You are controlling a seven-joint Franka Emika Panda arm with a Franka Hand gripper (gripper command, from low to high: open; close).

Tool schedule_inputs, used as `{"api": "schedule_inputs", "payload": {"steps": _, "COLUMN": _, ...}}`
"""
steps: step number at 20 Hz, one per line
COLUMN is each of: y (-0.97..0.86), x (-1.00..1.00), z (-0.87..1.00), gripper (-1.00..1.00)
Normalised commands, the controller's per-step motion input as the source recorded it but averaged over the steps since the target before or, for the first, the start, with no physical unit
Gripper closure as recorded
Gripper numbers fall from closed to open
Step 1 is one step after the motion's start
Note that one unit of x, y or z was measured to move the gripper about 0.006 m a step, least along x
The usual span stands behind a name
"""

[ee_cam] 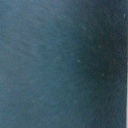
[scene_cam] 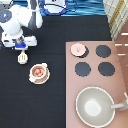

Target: Take the lid off the pot, put the pot on the plate, and use the tool to push the pot to the front of the table.

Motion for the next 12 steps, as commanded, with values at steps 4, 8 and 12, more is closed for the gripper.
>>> {"api": "schedule_inputs", "payload": {"steps": 4, "y": 0.68, "x": -0.40, "z": 0.62, "gripper": 1.00}}
{"api": "schedule_inputs", "payload": {"steps": 8, "y": 0.77, "x": -0.20, "z": 0.39, "gripper": 1.00}}
{"api": "schedule_inputs", "payload": {"steps": 12, "y": 0.77, "x": 0.10, "z": 0.17, "gripper": 1.00}}
